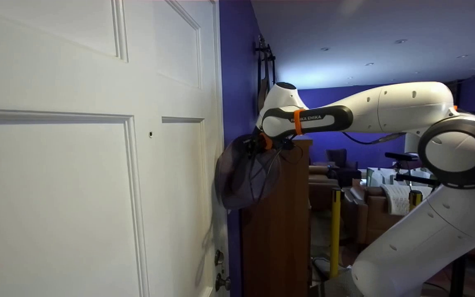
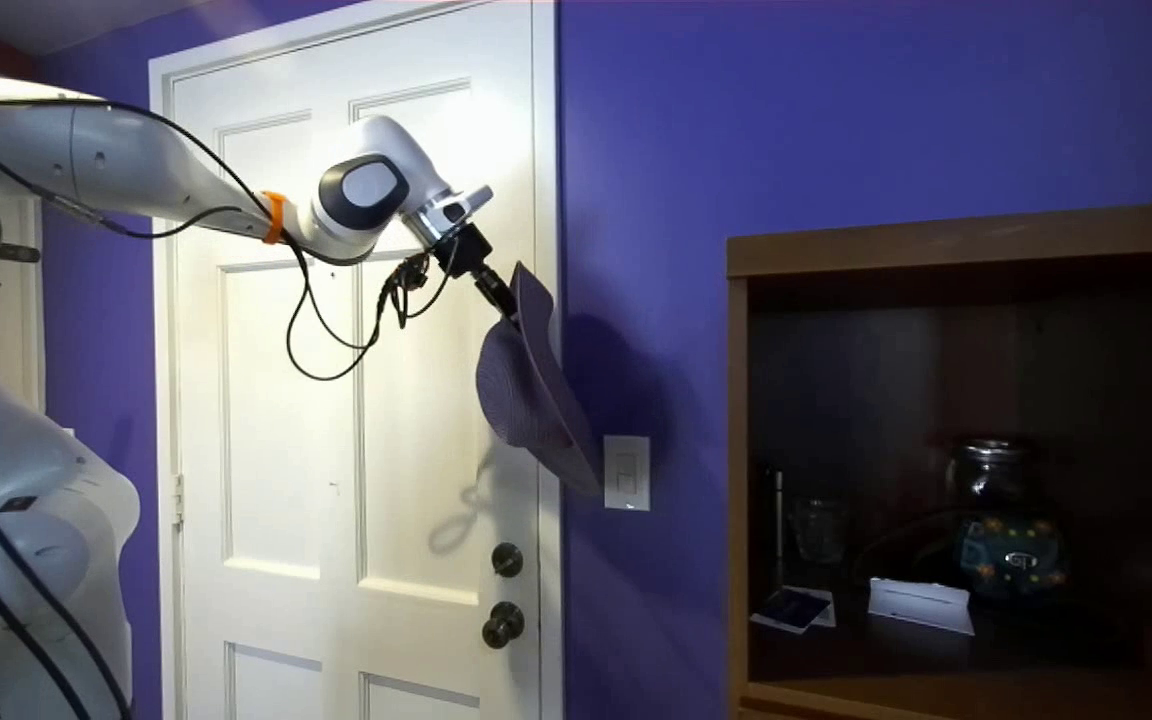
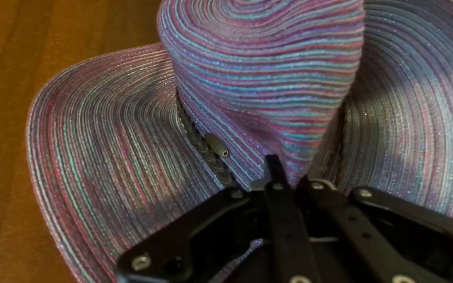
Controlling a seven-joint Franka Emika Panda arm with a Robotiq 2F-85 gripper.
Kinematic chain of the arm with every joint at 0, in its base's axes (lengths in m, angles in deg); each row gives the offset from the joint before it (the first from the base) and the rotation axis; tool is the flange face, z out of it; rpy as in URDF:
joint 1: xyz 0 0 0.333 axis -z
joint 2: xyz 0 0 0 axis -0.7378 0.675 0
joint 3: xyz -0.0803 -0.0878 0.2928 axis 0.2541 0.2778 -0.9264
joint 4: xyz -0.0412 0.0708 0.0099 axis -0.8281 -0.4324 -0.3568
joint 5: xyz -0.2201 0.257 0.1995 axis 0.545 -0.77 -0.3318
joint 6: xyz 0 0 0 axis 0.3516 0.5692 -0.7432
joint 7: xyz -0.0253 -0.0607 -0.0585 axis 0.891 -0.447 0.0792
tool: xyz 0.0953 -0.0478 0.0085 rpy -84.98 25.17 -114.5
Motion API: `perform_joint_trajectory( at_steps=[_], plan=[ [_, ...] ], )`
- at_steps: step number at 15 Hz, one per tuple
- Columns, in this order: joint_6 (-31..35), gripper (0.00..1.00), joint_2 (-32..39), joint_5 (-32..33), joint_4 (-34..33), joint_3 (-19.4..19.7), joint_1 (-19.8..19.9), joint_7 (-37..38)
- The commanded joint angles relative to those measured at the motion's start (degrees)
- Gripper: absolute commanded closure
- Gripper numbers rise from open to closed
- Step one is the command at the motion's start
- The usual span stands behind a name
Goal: Put the hat on top of the cabinet
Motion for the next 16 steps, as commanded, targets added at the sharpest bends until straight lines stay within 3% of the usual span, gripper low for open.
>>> perform_joint_trajectory(
  at_steps=[1,2,7,15,16],
  plan=[
    [-1.01,0.99,1.51,1.96,-2.19,1.75,-1.21,2.87],
    [-1.19,0.96,2.44,2.15,-3.35,2.13,-1.11,3.18],
    [-1.17,0.99,2.59,1.96,-2.75,2.49,-2.19,2.97],
    [-4.93,0.99,13.96,1.87,-22.89,7.17,0.60,12.66],
    [-5.75,0.99,15.52,0.74,-25.65,6.60,2.57,12.86]
  ],
)
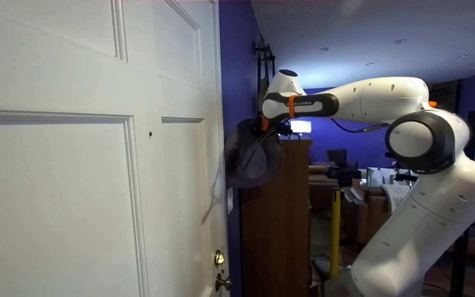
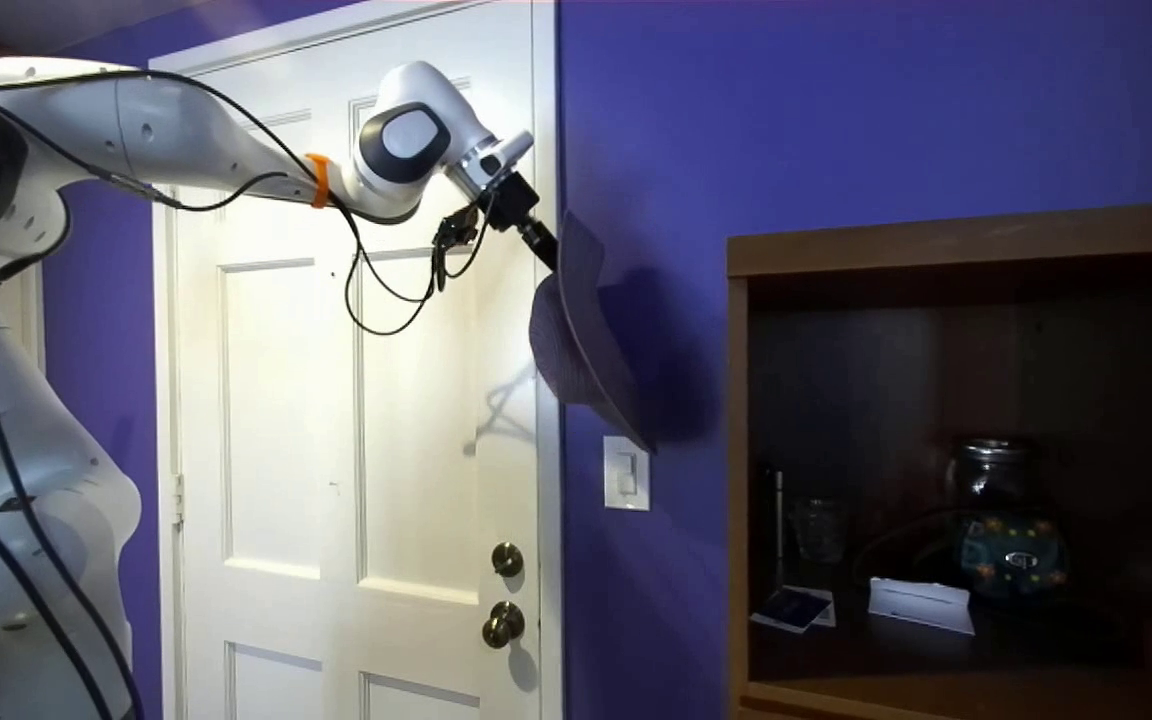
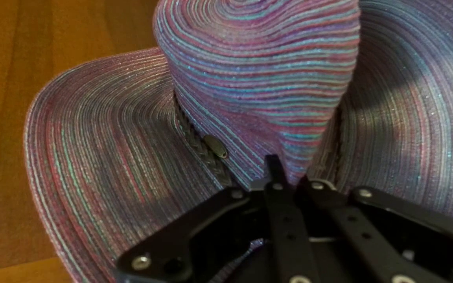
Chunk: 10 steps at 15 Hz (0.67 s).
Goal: Put the hat on top of the cabinet
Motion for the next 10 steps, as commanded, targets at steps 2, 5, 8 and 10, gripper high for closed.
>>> perform_joint_trajectory(
  at_steps=[2,5,8,10],
  plan=[
    [-4.83,0.99,9.39,-0.18,-15.93,1.89,2.69,4.00],
    [-6.15,0.99,13.48,-0.11,-23.51,7.30,-0.35,2.99],
    [-4.13,0.96,11.51,0.66,-19.83,9.05,-1.83,2.43],
    [-4.12,0.96,11.66,0.56,-19.35,9.47,-2.30,2.36]
  ],
)
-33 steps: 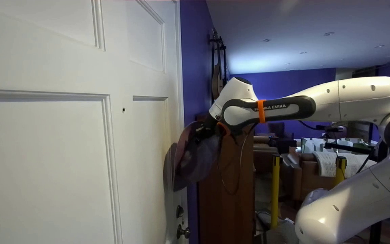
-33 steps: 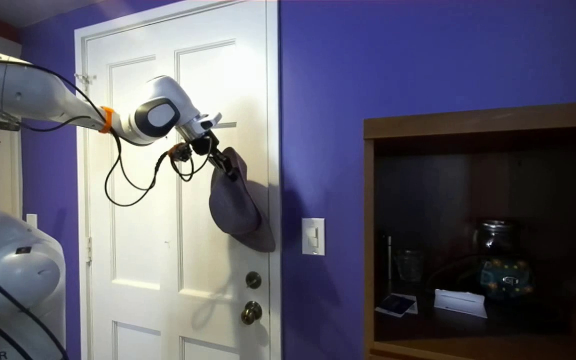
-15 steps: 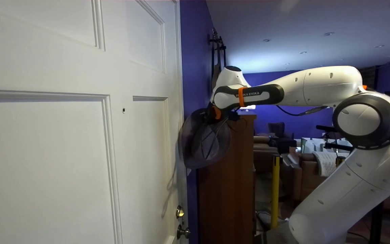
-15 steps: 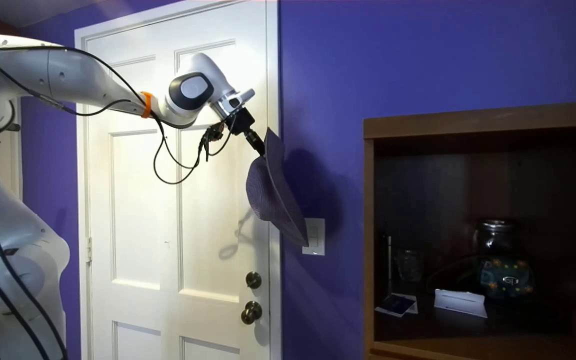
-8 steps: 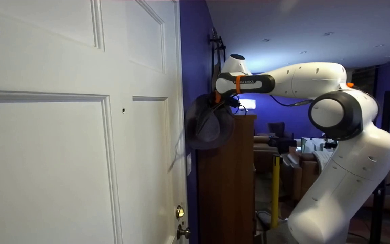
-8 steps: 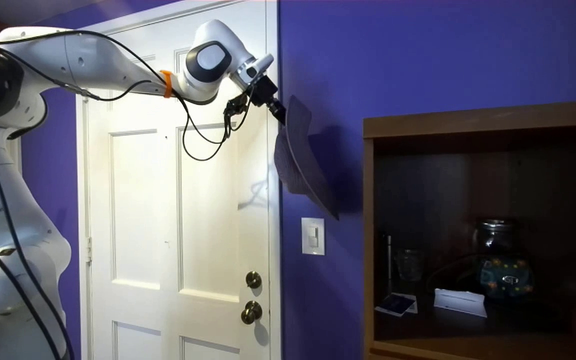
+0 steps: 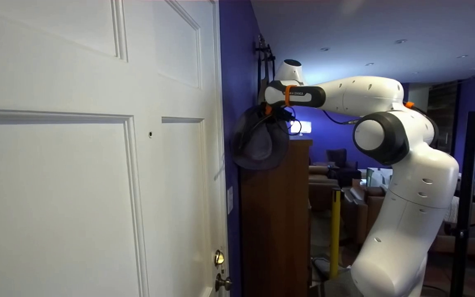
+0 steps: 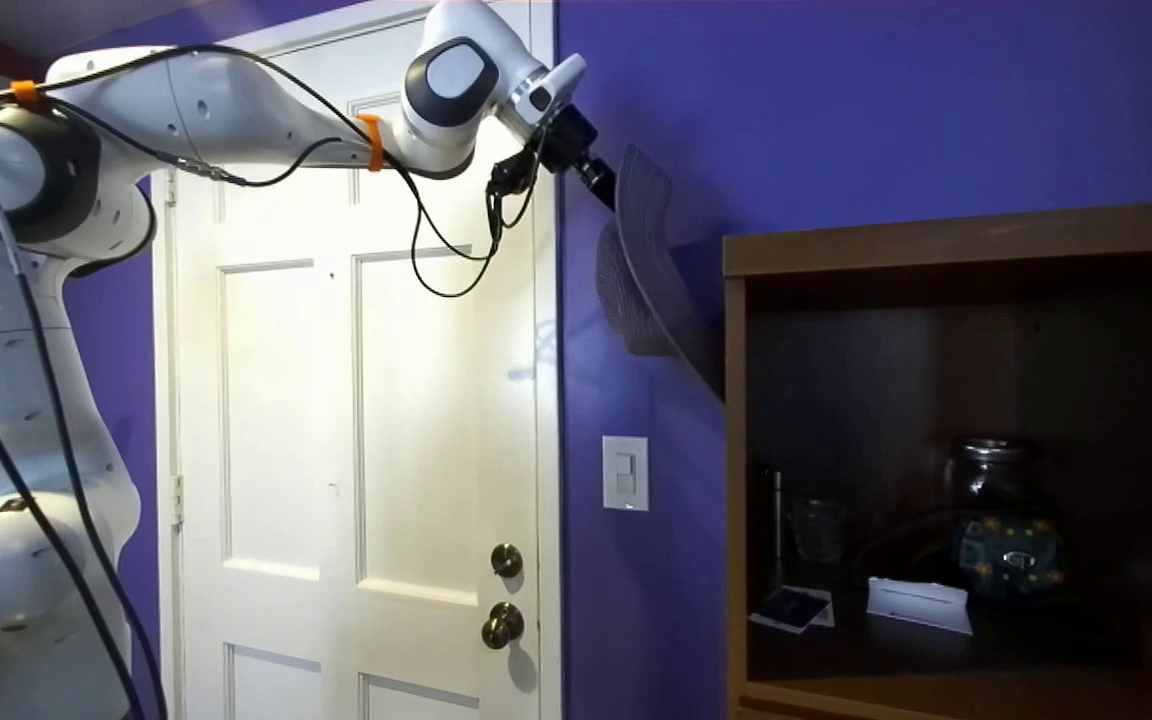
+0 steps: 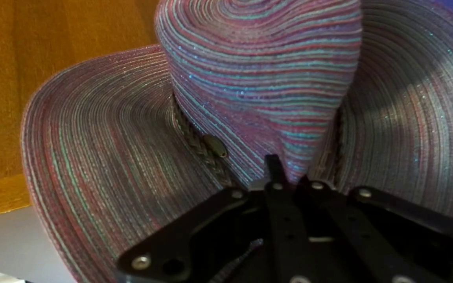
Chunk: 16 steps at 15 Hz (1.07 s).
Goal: Put the hat on top of the cabinet
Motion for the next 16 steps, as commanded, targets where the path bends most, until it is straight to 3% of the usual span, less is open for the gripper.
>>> perform_joint_trajectory(
  at_steps=[1,3,8,12,16],
  plan=[
    [-0.28,0.96,0.14,0.59,-0.35,1.80,-2.40,0.29],
    [-0.28,0.99,0.15,0.56,-0.35,1.75,-2.70,0.27],
    [15.24,0.99,1.99,-6.98,-2.78,6.01,-5.31,-8.63],
    [17.98,0.99,3.11,-9.18,-3.98,7.42,-4.23,-6.11],
    [21.53,0.99,6.82,-17.25,-8.22,11.23,-4.75,-8.77]
  ],
)
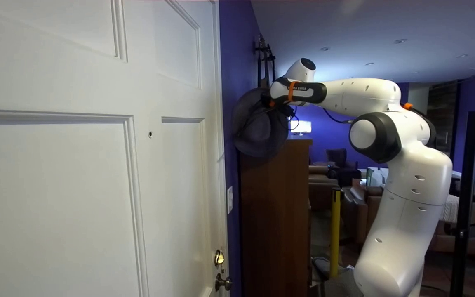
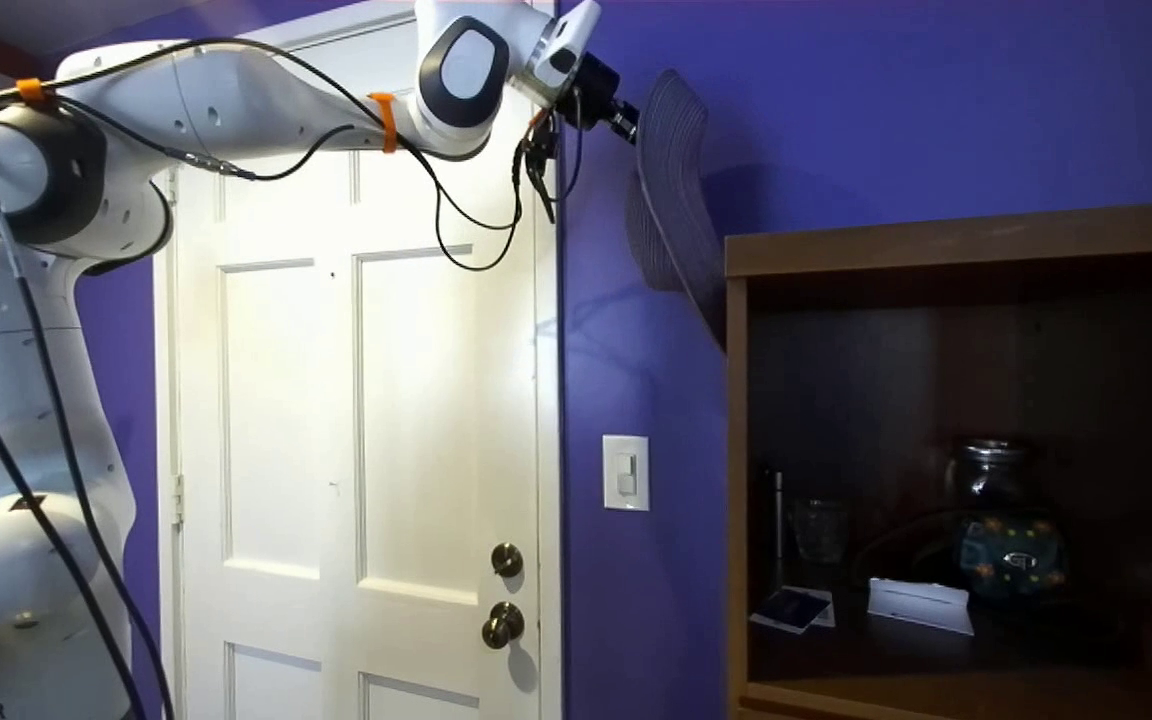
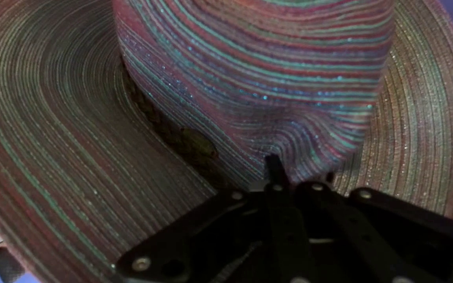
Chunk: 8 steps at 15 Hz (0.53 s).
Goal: Put the hat on top of the cabinet
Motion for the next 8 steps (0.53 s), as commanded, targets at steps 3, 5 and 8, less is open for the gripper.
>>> perform_joint_trajectory(
  at_steps=[3,5,8],
  plan=[
    [6.41,0.99,7.64,-12.94,-8.91,4.96,-0.29,-3.61],
    [7.56,0.99,9.65,-14.87,-10.19,5.85,0.55,-3.33],
    [9.51,0.99,13.94,-7.71,-12.63,7.43,3.25,7.49]
  ],
)
